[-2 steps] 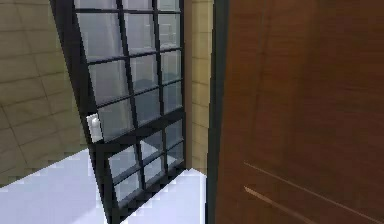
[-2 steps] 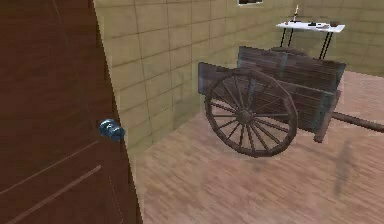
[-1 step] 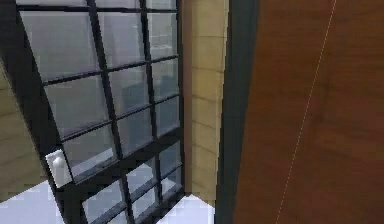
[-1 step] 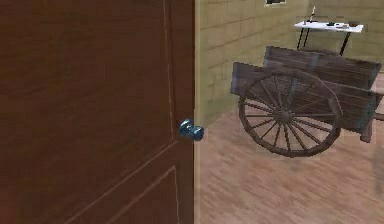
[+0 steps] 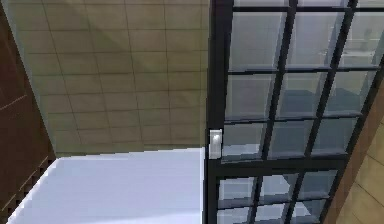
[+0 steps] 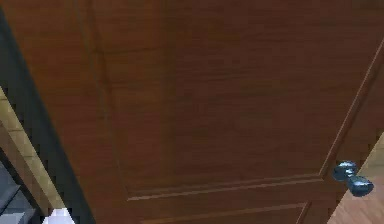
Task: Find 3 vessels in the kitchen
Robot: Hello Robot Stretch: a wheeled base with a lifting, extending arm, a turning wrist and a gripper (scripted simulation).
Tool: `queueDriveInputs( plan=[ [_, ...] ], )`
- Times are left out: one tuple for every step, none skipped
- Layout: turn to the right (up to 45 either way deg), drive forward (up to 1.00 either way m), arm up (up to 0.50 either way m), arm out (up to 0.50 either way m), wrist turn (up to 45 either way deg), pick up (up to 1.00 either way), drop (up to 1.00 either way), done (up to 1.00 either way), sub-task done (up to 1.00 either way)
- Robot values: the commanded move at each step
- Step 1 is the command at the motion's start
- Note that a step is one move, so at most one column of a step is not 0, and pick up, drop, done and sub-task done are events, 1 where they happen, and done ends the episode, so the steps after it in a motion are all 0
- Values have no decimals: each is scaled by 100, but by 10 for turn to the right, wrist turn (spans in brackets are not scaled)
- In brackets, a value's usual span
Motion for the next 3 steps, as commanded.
queueDriveInputs(
  plan=[
    [-30,0,0,0,0,0,0,0,0],
    [0,45,0,0,0,0,0,0,0],
    [-450,0,0,0,0,0,0,0,0]
  ],
)
